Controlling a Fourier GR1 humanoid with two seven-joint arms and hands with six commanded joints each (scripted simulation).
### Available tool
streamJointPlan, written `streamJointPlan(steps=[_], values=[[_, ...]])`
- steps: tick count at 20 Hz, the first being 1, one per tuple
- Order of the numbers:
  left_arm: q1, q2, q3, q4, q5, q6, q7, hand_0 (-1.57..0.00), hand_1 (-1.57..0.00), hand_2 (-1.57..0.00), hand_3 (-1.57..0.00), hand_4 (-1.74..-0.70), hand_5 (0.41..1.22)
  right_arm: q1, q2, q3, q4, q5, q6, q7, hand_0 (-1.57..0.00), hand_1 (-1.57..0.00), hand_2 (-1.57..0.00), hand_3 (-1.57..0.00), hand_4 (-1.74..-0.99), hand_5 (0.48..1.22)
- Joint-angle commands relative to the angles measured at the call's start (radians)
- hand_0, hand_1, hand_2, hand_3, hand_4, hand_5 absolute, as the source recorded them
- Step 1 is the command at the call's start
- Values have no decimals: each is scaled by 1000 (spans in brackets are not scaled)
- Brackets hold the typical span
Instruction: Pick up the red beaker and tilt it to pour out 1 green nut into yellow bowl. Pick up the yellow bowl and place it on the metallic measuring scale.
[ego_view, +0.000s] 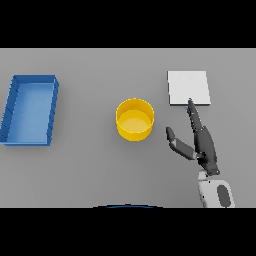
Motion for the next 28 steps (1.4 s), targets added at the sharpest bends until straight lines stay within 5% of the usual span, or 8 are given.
streamJointPlan(steps=[1,6,13,19,23,24,26,28], values=[[24,11,15,-12,33,16,10,-1571,-1571,-1571,-1541,-1740,1221,7,2,3,-1,-9,10,-6,1,1,1,1,-1141,657],[205,56,78,-129,218,119,149,-1571,-1571,-1571,-1488,-1741,1221,-8,-11,6,6,4,12,-11,1,1,1,1,-1181,687],[561,135,97,-540,431,288,294,-1571,-1571,-1571,-1376,-1741,1221,-8,-24,3,21,22,5,-7,1,1,1,1,-1207,708],[736,161,42,-768,513,435,392,-1571,-1571,-1571,-1383,-1741,1221,-14,-18,5,28,23,3,-2,1,1,1,1,-1186,687],[809,201,3,-866,587,432,425,-1571,-1571,-1571,-1366,-1735,955,1,-15,8,16,18,4,-9,1,1,1,1,-1168,679],[815,220,-17,-895,598,406,438,-1571,-1571,-1571,-1407,-1661,888,-4,-14,9,15,21,2,-6,1,1,1,1,-1165,678],[835,265,-39,-956,616,340,397,-1571,-1545,-1489,-1238,-1311,774,-21,-18,6,19,31,-6,10,1,1,1,1,-1163,671],[865,286,-41,-998,643,251,320,-1253,-1104,-1049,-884,-1031,714,-5,-25,4,18,24,0,0,1,1,1,1,-1161,669]])
